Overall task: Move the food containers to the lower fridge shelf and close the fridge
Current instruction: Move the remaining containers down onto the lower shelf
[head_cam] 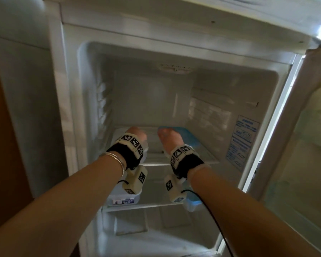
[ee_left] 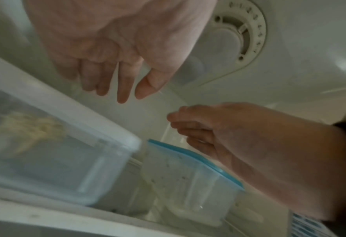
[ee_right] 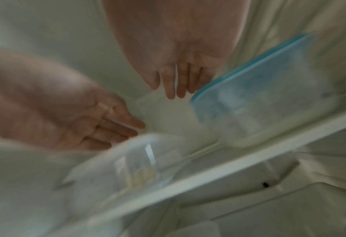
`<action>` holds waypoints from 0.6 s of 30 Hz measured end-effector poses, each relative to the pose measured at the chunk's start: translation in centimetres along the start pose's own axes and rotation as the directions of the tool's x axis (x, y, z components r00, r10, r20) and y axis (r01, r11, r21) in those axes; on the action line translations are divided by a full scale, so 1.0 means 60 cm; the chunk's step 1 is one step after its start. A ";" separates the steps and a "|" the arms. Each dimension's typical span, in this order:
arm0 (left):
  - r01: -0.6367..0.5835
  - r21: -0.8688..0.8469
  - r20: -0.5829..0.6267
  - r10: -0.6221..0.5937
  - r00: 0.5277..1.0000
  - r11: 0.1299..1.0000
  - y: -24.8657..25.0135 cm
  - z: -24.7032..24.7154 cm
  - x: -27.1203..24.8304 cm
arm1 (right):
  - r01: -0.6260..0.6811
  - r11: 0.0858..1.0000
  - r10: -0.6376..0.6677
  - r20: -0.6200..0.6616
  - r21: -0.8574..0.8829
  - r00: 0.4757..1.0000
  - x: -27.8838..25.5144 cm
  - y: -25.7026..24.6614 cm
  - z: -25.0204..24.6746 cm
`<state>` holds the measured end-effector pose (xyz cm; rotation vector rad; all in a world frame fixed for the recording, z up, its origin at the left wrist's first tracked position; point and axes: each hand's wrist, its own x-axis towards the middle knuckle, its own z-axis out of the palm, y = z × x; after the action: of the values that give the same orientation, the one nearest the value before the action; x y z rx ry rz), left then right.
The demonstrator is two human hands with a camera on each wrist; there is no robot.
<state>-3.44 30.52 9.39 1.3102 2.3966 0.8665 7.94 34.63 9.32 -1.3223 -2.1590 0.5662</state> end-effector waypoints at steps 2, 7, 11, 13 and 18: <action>0.037 0.032 -0.021 -0.036 0.999 0.999 -0.020 -0.014 -0.003 | 0.122 0.993 -0.122 0.005 0.003 0.993 -0.010 -0.011 0.026; 0.127 0.124 -0.039 -0.123 0.992 0.984 -0.042 -0.032 -0.037 | 0.083 0.995 -0.069 0.212 -0.058 0.975 -0.010 -0.034 0.072; 0.111 0.281 -0.024 -0.108 0.994 0.953 -0.060 -0.039 -0.048 | -0.037 0.999 0.044 0.264 -0.028 0.964 -0.009 -0.032 0.087; 0.117 0.317 -0.002 -0.123 0.992 0.941 -0.064 -0.037 -0.055 | -0.097 0.995 0.090 0.296 0.009 0.951 -0.012 -0.026 0.091; 0.172 0.238 -0.076 -0.158 0.984 0.956 -0.062 -0.032 -0.070 | -0.189 0.967 0.131 0.303 0.170 0.944 -0.023 -0.027 0.092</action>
<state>-4.56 24.80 8.42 1.1559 2.6809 0.5843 3.83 32.31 5.72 -1.3829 -2.1613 1.0714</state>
